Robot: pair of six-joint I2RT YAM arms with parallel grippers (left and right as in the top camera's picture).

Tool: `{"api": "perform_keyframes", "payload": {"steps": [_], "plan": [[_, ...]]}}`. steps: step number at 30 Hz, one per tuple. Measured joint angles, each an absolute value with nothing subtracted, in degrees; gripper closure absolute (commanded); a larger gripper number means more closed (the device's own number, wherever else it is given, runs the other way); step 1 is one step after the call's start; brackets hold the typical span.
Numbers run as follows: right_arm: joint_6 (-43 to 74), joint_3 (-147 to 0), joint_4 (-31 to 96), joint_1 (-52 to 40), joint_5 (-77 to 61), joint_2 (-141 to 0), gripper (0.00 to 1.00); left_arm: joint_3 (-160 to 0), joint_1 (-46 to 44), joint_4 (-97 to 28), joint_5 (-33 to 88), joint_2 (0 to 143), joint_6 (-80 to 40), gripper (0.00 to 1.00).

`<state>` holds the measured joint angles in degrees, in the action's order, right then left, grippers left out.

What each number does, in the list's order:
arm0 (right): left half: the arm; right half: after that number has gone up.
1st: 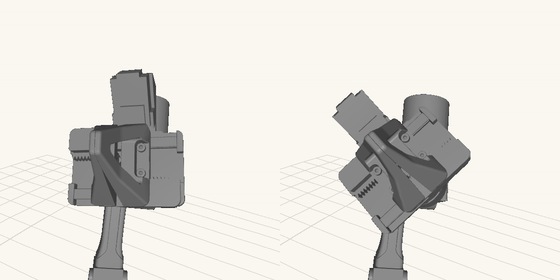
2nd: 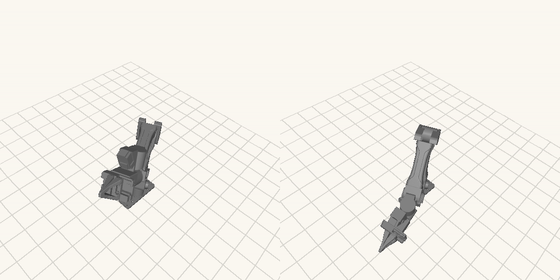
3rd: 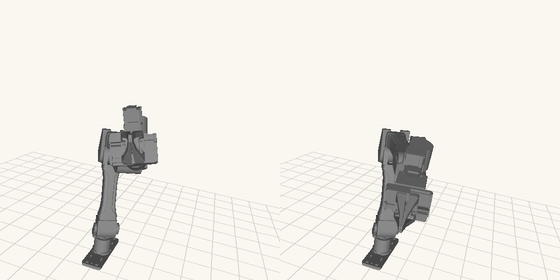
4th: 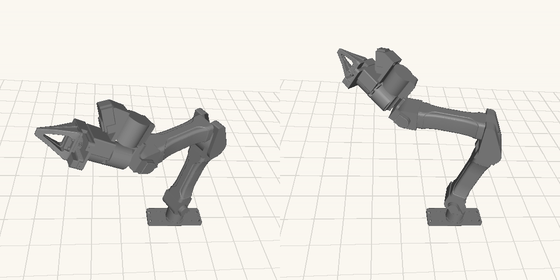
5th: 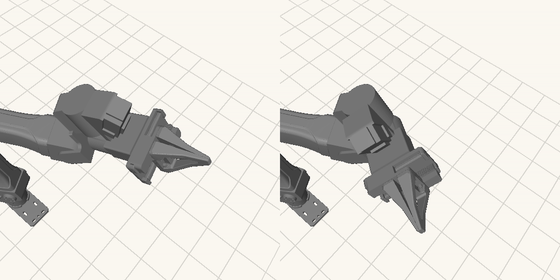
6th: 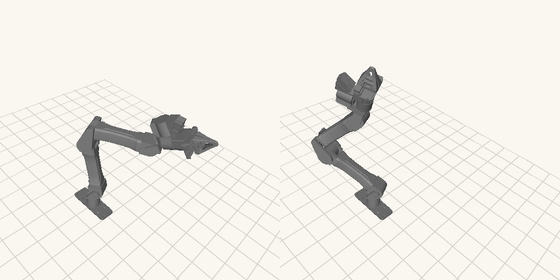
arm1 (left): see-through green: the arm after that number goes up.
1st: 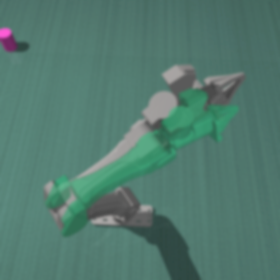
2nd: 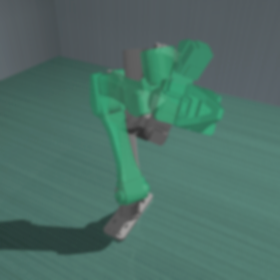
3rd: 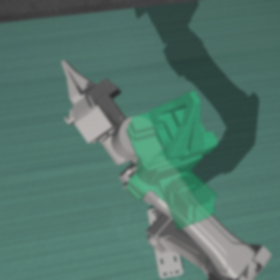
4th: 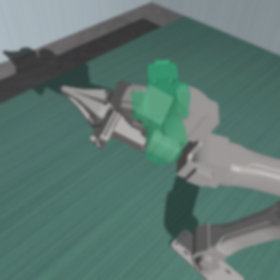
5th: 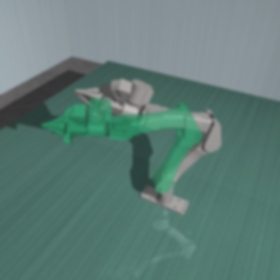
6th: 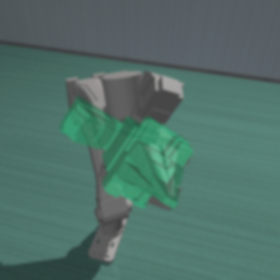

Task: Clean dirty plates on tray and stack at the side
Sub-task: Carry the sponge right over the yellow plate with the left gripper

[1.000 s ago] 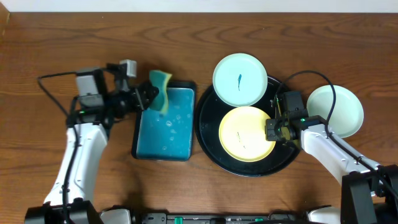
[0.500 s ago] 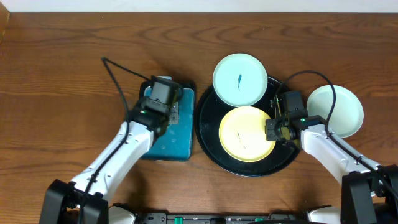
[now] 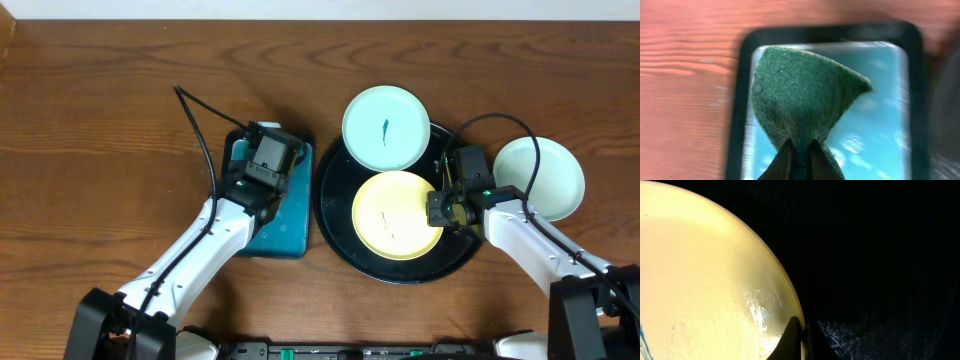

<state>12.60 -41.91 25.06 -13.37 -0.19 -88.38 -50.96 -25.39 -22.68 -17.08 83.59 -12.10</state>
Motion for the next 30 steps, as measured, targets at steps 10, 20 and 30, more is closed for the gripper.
{"api": "perform_keyframes", "payload": {"steps": [10, 20, 30], "plan": [[13.02, -41.91, 24.84, -15.14, -6.02, -88.38, 0.99, -52.42, -30.94, -18.59, 3.79, 81.1, -14.48, 0.93], [13.06, -41.87, 24.51, -16.36, -9.45, -88.38, 0.99, -53.36, -42.52, -12.12, 5.41, 87.48, -28.91, 0.92], [13.08, -41.76, 24.58, -16.38, -9.41, -88.38, 0.99, -53.63, -50.37, -7.46, 4.58, 100.88, -33.3, 0.93]]}}
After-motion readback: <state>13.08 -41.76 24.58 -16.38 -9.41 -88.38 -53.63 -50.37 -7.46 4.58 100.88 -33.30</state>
